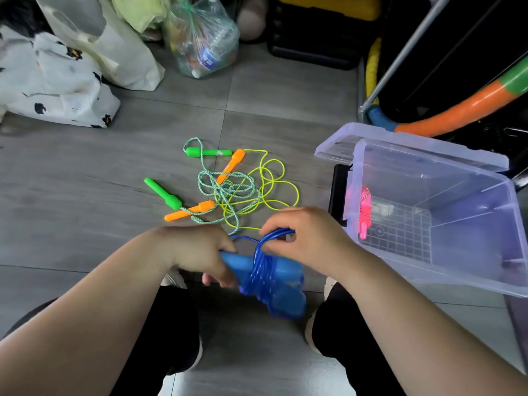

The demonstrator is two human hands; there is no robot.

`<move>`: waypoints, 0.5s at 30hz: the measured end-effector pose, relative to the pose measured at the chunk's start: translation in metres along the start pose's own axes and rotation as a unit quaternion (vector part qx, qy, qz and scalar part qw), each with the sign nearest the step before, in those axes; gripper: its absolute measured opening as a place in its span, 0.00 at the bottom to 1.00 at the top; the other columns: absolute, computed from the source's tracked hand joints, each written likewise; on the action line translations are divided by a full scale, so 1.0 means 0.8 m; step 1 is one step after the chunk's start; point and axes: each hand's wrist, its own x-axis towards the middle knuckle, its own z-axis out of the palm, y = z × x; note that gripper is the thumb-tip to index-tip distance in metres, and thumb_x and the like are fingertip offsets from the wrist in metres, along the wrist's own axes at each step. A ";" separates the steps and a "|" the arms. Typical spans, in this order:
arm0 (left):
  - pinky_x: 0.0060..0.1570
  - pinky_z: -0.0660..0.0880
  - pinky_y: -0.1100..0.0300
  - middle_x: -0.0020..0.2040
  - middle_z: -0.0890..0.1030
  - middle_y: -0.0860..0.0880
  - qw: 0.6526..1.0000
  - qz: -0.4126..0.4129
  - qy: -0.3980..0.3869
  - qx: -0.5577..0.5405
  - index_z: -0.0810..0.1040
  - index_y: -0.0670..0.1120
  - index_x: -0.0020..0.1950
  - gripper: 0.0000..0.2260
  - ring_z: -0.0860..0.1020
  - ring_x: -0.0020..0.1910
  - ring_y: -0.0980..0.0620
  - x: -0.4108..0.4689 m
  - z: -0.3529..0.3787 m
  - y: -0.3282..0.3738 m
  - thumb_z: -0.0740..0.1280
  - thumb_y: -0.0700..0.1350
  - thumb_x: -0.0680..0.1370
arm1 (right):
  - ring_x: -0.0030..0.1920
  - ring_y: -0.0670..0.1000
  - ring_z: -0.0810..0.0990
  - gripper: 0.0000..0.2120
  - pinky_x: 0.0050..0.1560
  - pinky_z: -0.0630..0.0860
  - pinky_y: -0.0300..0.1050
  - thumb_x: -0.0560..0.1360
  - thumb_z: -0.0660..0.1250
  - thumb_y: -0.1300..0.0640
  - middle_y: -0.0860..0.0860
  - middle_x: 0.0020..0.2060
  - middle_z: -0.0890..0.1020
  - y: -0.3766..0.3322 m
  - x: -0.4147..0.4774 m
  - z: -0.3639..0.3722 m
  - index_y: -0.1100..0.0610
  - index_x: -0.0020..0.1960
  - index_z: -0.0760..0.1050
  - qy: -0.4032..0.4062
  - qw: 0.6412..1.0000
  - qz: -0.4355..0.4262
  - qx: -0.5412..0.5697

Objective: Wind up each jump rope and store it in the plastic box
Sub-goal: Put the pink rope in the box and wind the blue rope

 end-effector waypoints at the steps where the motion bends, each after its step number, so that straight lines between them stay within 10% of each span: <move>1: 0.32 0.69 0.64 0.32 0.79 0.49 0.999 0.020 -0.025 -0.013 0.79 0.52 0.33 0.12 0.74 0.26 0.59 -0.005 -0.001 0.004 0.70 0.58 0.57 | 0.37 0.42 0.74 0.04 0.43 0.72 0.41 0.67 0.72 0.58 0.43 0.34 0.81 0.001 0.001 -0.004 0.54 0.42 0.81 -0.010 0.998 0.027 0.047; 11: 0.20 0.69 0.69 0.30 0.82 0.53 0.966 0.114 -0.072 -0.222 0.78 0.48 0.35 0.12 0.77 0.24 0.59 -0.023 -0.011 0.014 0.70 0.53 0.57 | 0.25 0.37 0.76 0.09 0.29 0.72 0.28 0.74 0.61 0.66 0.43 0.23 0.80 0.020 0.009 -0.019 0.55 0.39 0.75 -0.120 0.882 0.223 0.397; 15: 0.18 0.69 0.68 0.30 0.83 0.49 0.937 0.161 -0.028 -0.309 0.79 0.45 0.33 0.21 0.77 0.22 0.56 -0.028 -0.013 0.013 0.78 0.56 0.49 | 0.23 0.41 0.78 0.08 0.28 0.76 0.34 0.75 0.61 0.62 0.61 0.46 0.83 0.020 0.002 -0.015 0.54 0.39 0.74 -0.079 0.771 0.290 0.562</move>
